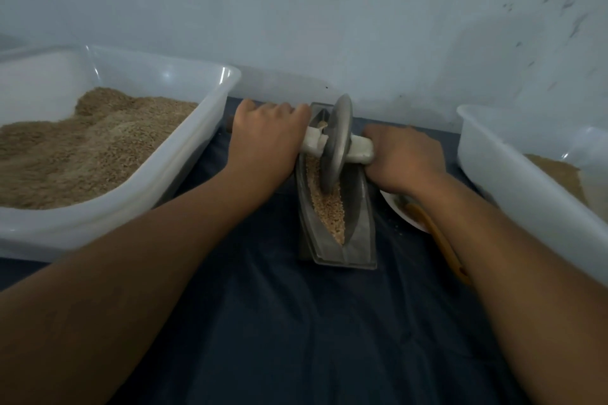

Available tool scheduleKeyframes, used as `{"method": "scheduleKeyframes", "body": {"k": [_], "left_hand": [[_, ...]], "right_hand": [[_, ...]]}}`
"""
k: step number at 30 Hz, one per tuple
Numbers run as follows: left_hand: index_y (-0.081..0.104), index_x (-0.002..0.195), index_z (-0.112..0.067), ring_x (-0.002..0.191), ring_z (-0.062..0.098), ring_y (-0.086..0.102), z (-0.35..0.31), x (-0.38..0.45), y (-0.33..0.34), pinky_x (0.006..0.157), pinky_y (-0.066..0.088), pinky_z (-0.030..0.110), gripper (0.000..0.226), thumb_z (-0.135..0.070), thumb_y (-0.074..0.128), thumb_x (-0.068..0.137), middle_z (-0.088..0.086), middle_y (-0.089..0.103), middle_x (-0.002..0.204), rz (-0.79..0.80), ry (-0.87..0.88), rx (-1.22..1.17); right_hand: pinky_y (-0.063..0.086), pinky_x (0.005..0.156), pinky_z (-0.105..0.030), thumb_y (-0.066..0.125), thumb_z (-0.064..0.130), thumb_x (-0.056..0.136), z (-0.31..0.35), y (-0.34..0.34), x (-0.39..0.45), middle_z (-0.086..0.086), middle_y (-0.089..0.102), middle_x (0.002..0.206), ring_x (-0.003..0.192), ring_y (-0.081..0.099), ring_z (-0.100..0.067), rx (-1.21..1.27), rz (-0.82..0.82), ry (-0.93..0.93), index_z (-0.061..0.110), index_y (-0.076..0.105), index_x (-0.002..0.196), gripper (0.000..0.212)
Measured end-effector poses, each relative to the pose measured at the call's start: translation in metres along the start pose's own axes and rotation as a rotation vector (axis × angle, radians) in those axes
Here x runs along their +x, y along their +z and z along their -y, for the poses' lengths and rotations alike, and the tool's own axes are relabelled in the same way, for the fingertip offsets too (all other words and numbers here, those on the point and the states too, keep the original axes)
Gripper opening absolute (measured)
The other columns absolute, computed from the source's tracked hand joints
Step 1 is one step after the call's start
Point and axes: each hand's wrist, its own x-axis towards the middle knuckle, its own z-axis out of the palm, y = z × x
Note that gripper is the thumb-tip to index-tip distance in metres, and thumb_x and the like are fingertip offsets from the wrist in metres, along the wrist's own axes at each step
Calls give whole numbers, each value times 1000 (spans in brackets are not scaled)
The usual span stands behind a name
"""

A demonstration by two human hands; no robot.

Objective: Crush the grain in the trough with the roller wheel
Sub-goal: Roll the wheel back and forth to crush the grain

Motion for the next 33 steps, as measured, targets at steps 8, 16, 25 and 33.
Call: {"method": "scheduleKeyframes", "body": {"k": [8, 16, 25, 33], "left_hand": [[43, 98, -21, 77, 24, 55, -7, -21, -19, 75, 36, 37, 27, -15, 64, 82, 0, 53, 87, 10, -19, -15], [43, 106, -21, 81, 22, 56, -12, -32, -39, 79, 41, 37, 44, -12, 70, 73, 0, 55, 91, 95, -19, 20], [42, 108, -21, 77, 21, 50, -13, -37, -47, 77, 36, 36, 44, -8, 66, 73, -2, 48, 87, 100, -6, 28], [42, 103, -23, 70, 19, 40, -13, -33, -40, 73, 32, 35, 39, -14, 68, 76, -2, 45, 82, 99, -18, 13]], "right_hand": [[33, 52, -31, 59, 44, 82, 7, -2, -28, 10, 51, 69, 61, 48, -19, 21, -74, 9, 34, 42, 90, 21], [13, 48, -26, 61, 38, 79, 15, -11, -58, 14, 37, 61, 52, 41, -16, 10, -221, -28, 29, 41, 82, 22], [8, 50, -29, 63, 31, 79, 21, -12, -76, 10, 47, 69, 58, 40, -22, -10, -313, -8, 27, 39, 82, 24], [10, 50, -26, 63, 33, 77, 18, -5, -63, 12, 41, 60, 48, 32, -10, -61, -279, 38, 28, 45, 83, 20]]}}
